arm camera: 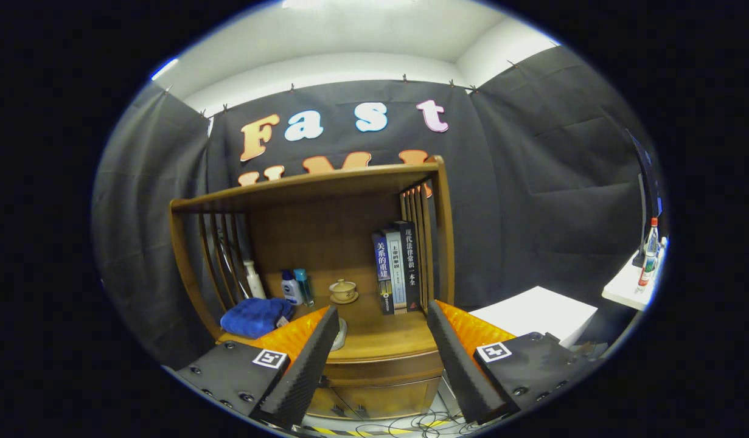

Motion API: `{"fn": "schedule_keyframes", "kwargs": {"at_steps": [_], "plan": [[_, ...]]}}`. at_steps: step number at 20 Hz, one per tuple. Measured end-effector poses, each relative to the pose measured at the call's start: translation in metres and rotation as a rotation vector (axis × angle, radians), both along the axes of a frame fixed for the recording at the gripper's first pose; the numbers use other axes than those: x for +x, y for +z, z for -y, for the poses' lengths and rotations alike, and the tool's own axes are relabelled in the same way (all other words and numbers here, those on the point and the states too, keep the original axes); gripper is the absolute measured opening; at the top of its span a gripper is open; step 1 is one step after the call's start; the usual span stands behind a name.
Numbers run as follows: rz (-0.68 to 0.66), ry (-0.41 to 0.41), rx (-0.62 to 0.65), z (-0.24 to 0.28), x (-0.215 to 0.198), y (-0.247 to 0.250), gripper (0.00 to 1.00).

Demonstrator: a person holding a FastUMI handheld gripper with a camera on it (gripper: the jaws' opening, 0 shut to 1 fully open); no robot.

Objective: Pull open the drawer, take out the items inside it, and place them on the countertop above the cabinet.

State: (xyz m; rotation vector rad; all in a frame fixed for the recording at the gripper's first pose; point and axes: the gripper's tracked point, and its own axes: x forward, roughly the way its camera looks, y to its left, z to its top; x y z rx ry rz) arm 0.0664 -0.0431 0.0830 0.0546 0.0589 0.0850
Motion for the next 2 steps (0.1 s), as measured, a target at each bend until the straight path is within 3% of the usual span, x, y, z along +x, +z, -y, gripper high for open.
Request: {"fn": "schedule_keyframes", "kwargs": {"at_steps": [2], "plan": [[0.001,-0.014,-0.011,0.0081,-0.0041,-0.0018,0.97]]}}
